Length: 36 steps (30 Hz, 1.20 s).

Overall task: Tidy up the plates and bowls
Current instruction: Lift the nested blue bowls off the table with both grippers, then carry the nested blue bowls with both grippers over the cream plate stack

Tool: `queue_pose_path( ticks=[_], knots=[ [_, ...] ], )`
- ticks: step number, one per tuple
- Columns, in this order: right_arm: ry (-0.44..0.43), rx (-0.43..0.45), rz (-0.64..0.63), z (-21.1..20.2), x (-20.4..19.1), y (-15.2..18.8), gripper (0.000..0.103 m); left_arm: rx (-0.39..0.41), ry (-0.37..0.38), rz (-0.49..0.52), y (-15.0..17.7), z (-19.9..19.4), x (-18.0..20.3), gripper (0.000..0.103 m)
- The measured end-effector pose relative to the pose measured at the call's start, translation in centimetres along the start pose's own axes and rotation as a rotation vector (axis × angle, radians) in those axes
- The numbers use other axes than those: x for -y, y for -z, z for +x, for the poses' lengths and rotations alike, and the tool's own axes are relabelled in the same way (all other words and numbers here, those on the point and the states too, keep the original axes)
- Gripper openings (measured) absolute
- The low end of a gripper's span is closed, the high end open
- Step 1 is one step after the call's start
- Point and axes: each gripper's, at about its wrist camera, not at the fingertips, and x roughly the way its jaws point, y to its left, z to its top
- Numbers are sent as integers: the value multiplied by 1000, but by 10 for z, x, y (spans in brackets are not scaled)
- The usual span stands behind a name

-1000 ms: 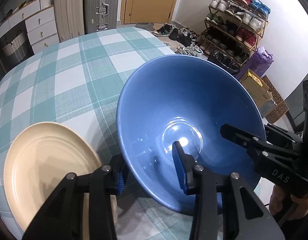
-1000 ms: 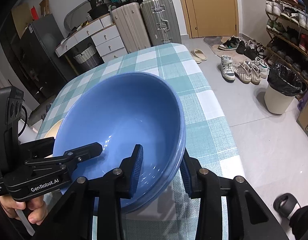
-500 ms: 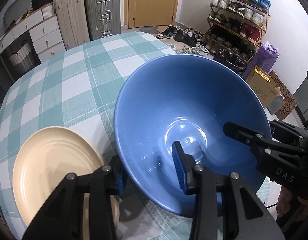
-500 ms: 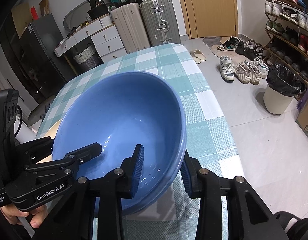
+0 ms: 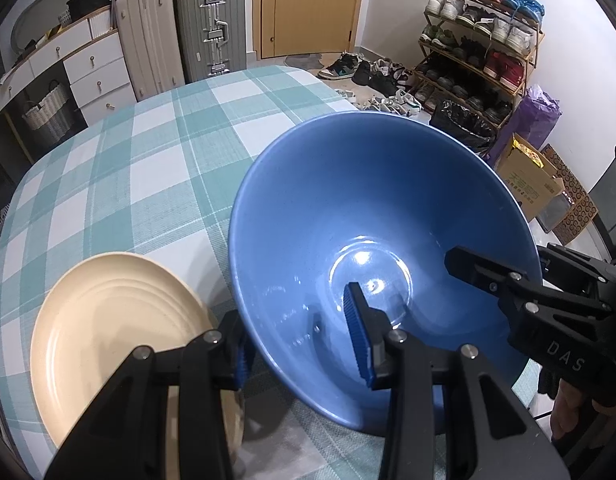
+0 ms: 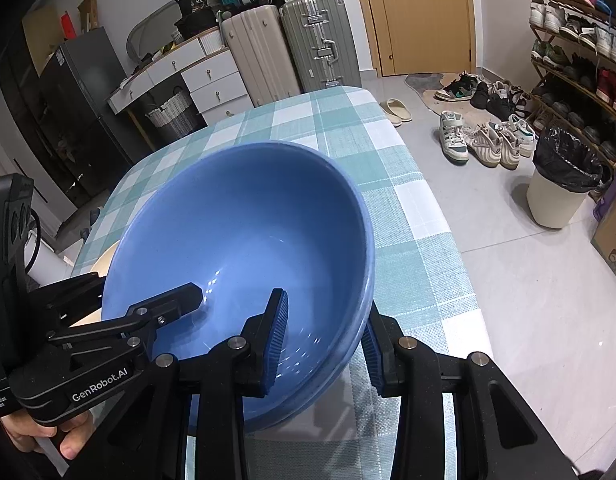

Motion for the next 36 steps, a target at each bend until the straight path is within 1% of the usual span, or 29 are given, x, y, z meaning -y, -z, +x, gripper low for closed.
queue_pose_path(
  ticks=[5,17,26,36],
  knots=[
    [-2,9,-5,-3,-3,0,36,12,-6,-1,0,-8,-1,39],
    [-18,36,-27,-13,-25,-10,36,50,-31,-12,-4,-34,-13,39],
    [-38,53,-59,-19,-52,-20,36,77,-57,-35,-3,-54,-30,39],
    [-65,58,-94,-17,-84,-26,36,94,-84,-65,2,-70,-55,39]
  ],
)
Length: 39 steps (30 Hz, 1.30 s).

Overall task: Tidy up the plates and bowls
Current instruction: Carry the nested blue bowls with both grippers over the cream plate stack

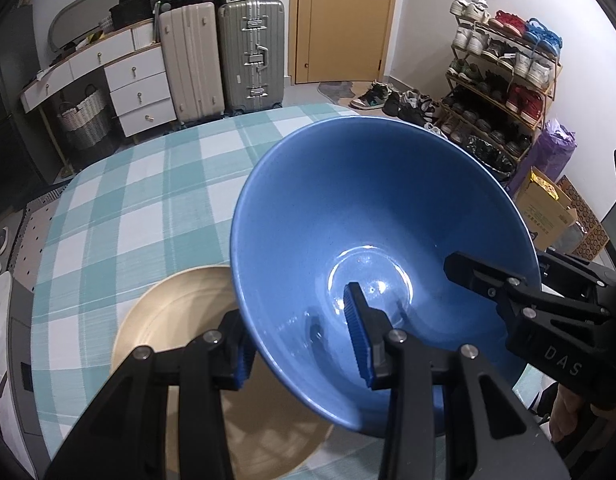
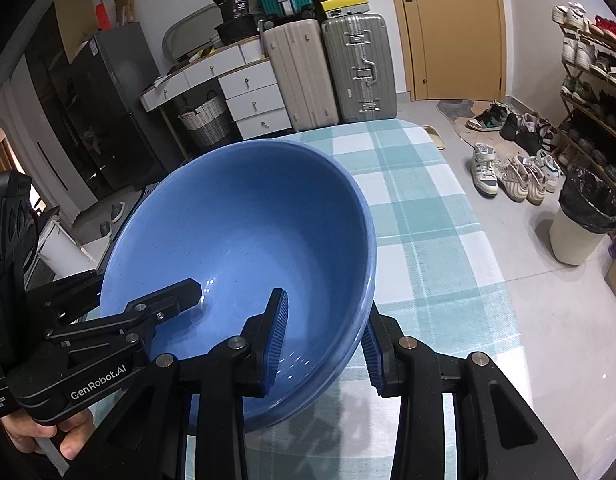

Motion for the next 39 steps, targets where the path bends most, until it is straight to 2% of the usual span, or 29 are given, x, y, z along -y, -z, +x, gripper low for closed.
queue_pose_path(
  ticks=[39],
  knots=[
    [-82,-48,-116,45,-88,-11,36,1,-84,-123,30,-20,-91,39]
  ],
)
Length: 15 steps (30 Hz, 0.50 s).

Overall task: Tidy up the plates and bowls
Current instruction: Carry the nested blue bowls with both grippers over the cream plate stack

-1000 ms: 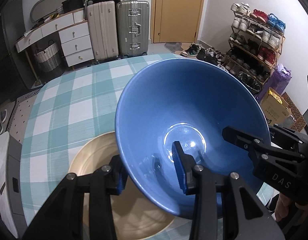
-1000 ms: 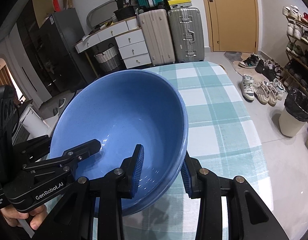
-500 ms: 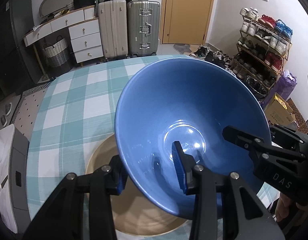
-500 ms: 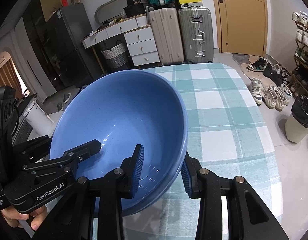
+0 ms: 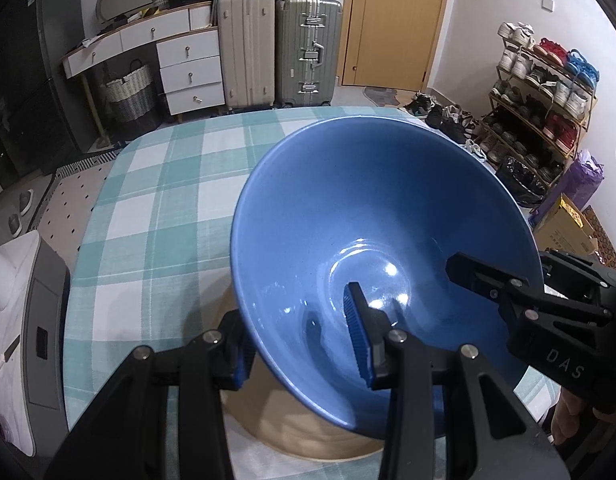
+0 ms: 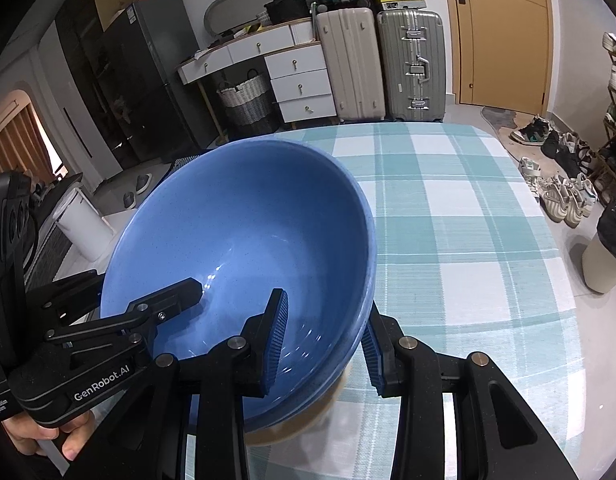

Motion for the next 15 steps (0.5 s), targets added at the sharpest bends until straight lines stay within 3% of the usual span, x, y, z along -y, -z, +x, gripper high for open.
queue_pose_path(
  ticks=[15],
  knots=[
    [-15,-26,-15,20,-16,1,36,-23,-15,-22,8,9,-18,39]
  ],
)
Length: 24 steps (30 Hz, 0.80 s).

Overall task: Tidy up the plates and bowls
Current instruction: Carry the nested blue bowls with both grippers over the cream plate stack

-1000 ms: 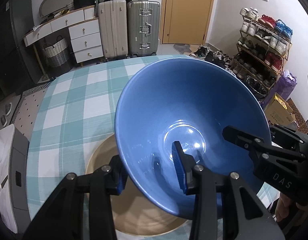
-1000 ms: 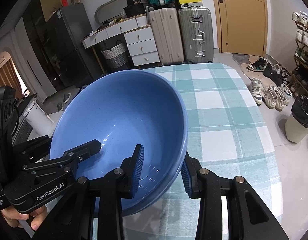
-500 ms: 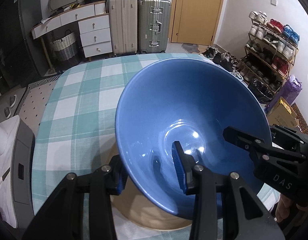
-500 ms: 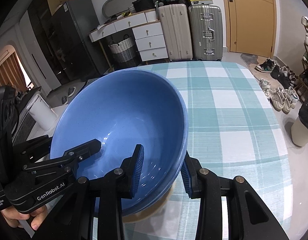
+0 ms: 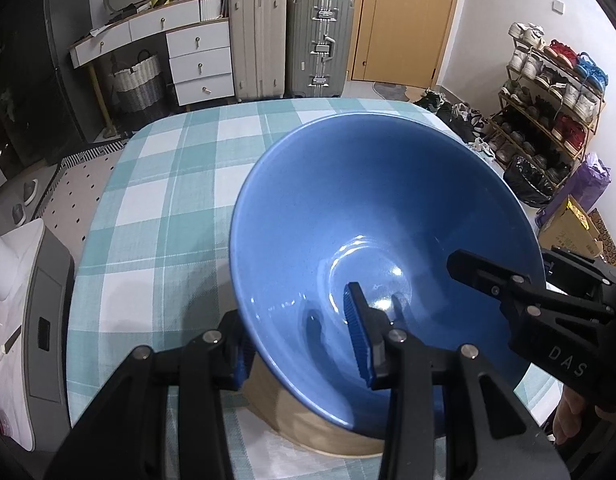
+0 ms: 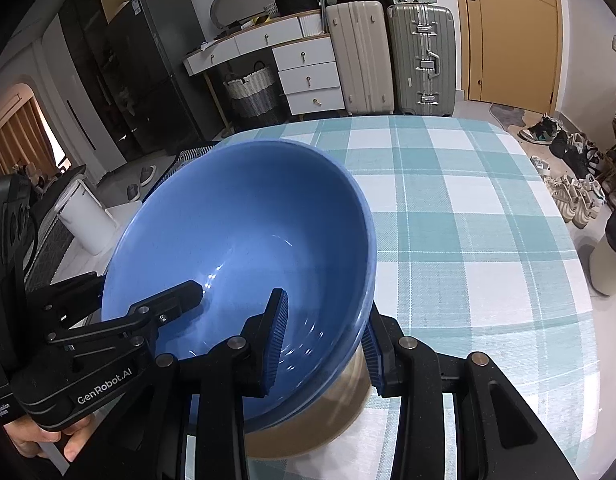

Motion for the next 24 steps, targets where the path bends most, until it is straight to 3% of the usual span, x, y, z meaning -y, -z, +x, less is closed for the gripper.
queue_pose_path(
  ticks=[24],
  knots=[
    [0,-30,-1,17,-6,2,36,-30,-1,-13,3,18,-9,39]
  ],
)
